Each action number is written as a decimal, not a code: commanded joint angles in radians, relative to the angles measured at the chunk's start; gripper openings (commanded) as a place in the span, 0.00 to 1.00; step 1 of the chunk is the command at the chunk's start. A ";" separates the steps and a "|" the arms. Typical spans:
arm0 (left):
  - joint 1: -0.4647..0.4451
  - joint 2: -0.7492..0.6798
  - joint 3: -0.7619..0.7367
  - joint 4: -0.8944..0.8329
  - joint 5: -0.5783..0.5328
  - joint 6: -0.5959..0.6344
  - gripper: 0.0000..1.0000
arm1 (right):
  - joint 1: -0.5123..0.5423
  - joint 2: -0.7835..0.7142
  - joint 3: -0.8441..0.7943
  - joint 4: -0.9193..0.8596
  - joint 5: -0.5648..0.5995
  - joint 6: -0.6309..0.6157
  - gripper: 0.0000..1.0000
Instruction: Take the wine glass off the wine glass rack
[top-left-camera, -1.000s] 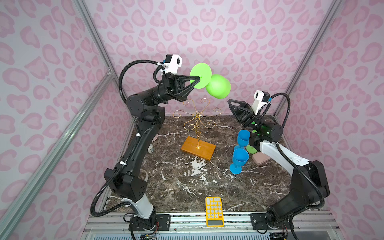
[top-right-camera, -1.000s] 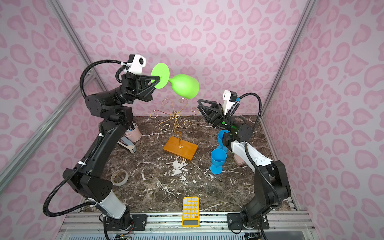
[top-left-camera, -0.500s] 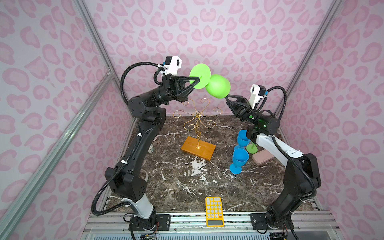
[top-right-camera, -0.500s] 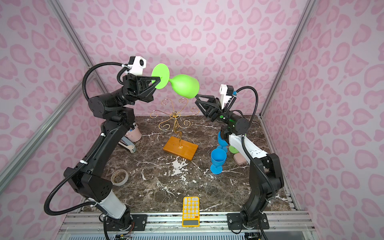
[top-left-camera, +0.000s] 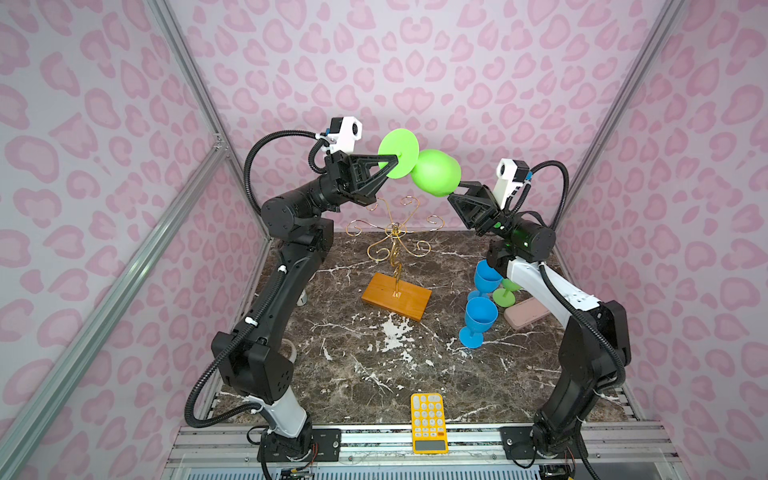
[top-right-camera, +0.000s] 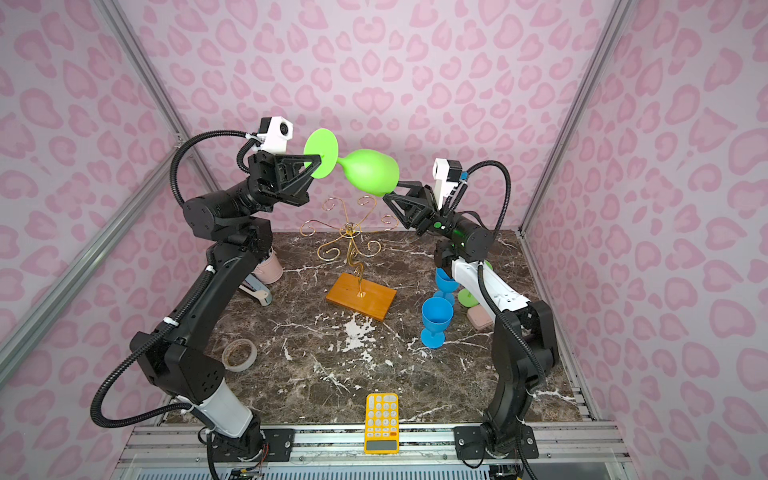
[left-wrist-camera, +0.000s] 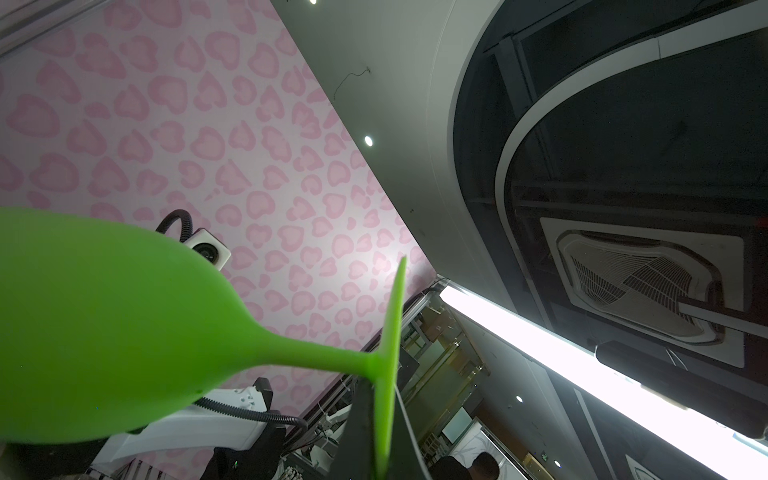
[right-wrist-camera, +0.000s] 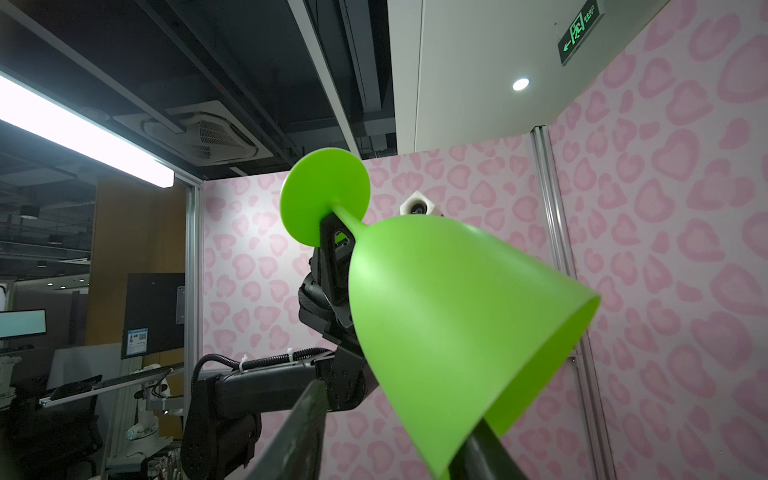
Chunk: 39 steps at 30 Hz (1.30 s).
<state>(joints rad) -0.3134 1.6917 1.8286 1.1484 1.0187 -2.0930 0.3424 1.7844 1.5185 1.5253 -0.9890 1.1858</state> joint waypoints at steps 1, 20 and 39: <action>0.000 0.002 -0.014 0.068 -0.031 -0.264 0.04 | 0.008 0.010 0.014 0.033 -0.017 0.008 0.46; 0.010 -0.007 -0.065 0.078 -0.051 -0.295 0.04 | 0.006 0.046 0.045 0.033 0.011 0.005 0.05; 0.053 -0.060 -0.086 0.017 0.001 -0.213 0.71 | -0.030 -0.032 -0.024 0.029 0.145 -0.008 0.00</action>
<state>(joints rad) -0.2646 1.6520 1.7363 1.1564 0.9886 -2.0933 0.3183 1.7657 1.4971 1.5326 -0.8959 1.1816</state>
